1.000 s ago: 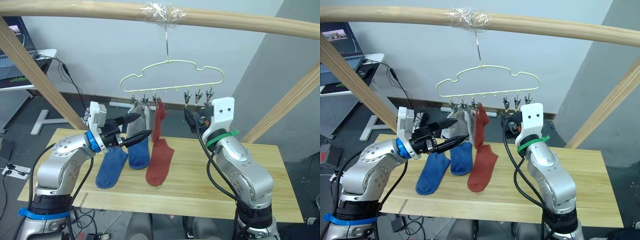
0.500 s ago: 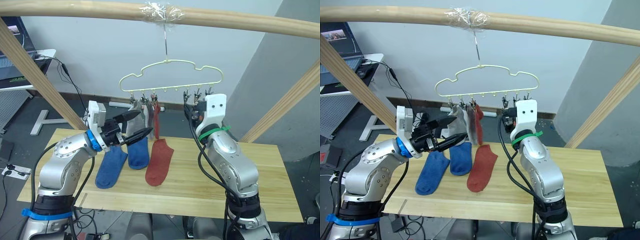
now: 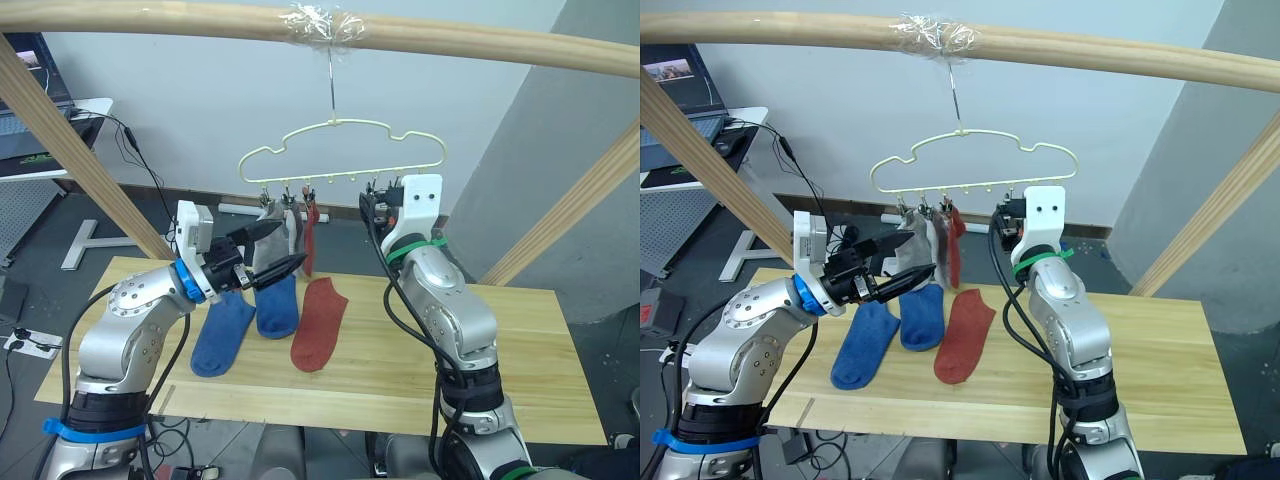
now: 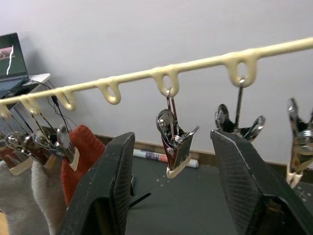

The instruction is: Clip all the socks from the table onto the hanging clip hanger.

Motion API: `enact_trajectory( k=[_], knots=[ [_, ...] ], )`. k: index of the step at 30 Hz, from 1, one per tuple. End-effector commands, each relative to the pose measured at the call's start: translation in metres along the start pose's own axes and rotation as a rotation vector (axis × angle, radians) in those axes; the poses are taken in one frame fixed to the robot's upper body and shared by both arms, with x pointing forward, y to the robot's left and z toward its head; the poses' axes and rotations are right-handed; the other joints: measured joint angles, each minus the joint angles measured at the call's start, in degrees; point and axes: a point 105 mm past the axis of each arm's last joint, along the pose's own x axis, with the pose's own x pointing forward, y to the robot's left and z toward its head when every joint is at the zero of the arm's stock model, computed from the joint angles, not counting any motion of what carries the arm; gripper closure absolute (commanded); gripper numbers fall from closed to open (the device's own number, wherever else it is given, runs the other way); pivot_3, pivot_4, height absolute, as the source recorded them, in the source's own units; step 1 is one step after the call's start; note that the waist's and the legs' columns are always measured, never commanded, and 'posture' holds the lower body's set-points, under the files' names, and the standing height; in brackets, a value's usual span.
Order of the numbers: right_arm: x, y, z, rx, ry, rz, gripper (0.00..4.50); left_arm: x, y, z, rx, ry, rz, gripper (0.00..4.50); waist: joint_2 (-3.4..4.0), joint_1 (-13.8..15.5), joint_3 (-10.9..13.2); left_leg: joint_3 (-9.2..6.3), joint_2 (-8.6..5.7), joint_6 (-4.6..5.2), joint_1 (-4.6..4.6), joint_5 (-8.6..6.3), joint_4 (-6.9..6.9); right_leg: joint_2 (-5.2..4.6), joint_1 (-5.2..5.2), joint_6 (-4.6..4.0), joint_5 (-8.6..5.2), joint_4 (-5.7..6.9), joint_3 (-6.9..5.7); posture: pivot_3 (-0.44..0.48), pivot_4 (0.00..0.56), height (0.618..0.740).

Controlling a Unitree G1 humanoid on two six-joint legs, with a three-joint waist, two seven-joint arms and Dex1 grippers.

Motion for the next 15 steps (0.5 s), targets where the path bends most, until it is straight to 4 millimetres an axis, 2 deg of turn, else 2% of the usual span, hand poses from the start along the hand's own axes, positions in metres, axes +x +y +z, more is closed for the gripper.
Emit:
enact_trajectory(
  k=[1, 10, 15],
  knots=[
    [0.0047, 0.0013, 0.0214, 0.008, -0.082, 0.002, 1.92, 0.0026, -0.0029, 0.0163, 0.04, -0.049, -0.011, 0.4, 0.01, 0.02, 0.0, -0.01, 0.0, 0.0, 0.0, 0.0, 0.0, 0.0, 0.0, 0.0, 0.0, 0.0, 0.0, 0.235, 0.205, 0.74],
    [0.0118, 0.0102, 0.0224, 0.048, -0.081, 0.022, 1.92, 0.0053, -0.004, 0.0178, 0.04, -0.055, -0.005, 0.4, 0.02, 0.02, 0.02, -0.01, 0.0, 0.0, 0.0, 0.0, -0.02, 0.0, -0.01, 0.0, 0.0, 0.0, -0.01, 0.244, 0.21, 0.74],
    [0.0107, 0.0084, 0.0178, 0.065, -0.064, 0.001, 1.92, 0.0048, -0.0042, 0.019, 0.044, -0.056, -0.003, 0.4, 0.03, 0.15, 0.02, 0.0, -0.01, 0.0, 0.0, 0.0, -0.01, 0.0, 0.0, 0.0, 0.0, 0.01, 0.01, 0.249, 0.209, 0.74]
  ],
)
